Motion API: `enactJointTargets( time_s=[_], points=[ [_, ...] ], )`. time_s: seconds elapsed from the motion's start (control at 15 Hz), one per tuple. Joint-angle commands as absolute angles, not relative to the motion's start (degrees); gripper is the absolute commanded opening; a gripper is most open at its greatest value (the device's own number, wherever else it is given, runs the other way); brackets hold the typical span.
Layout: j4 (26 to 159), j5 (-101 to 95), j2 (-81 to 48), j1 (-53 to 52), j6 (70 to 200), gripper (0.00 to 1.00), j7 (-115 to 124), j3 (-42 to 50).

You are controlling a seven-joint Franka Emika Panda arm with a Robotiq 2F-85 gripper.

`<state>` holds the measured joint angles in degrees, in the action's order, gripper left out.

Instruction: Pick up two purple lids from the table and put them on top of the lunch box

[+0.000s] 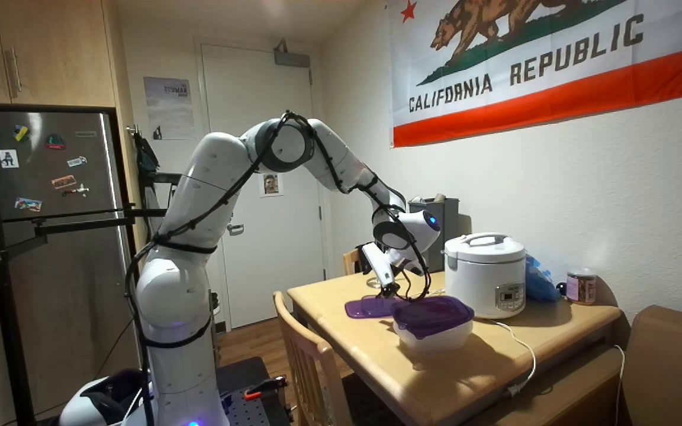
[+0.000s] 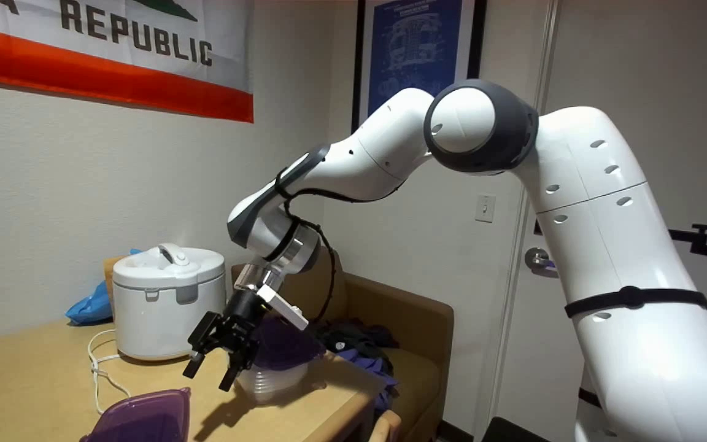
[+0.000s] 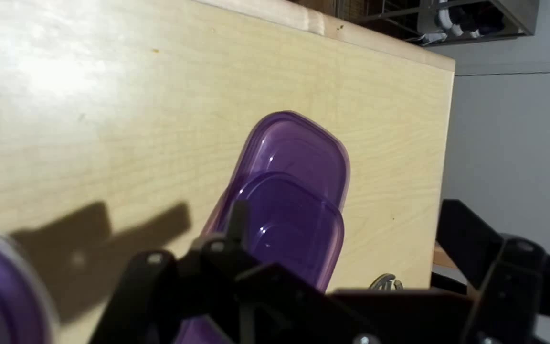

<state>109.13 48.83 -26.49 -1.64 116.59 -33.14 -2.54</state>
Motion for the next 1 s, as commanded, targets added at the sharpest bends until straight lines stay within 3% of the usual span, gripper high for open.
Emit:
enactJointTargets(
  time_s=[0.0, 0.93],
  points=[
    [107.94, 47.24, -27.72, -0.31, 116.91, 1.00, -31.81, -4.19],
    [103.41, 42.80, -32.80, -2.05, 116.68, 1.00, -28.41, -6.87]
  ],
)
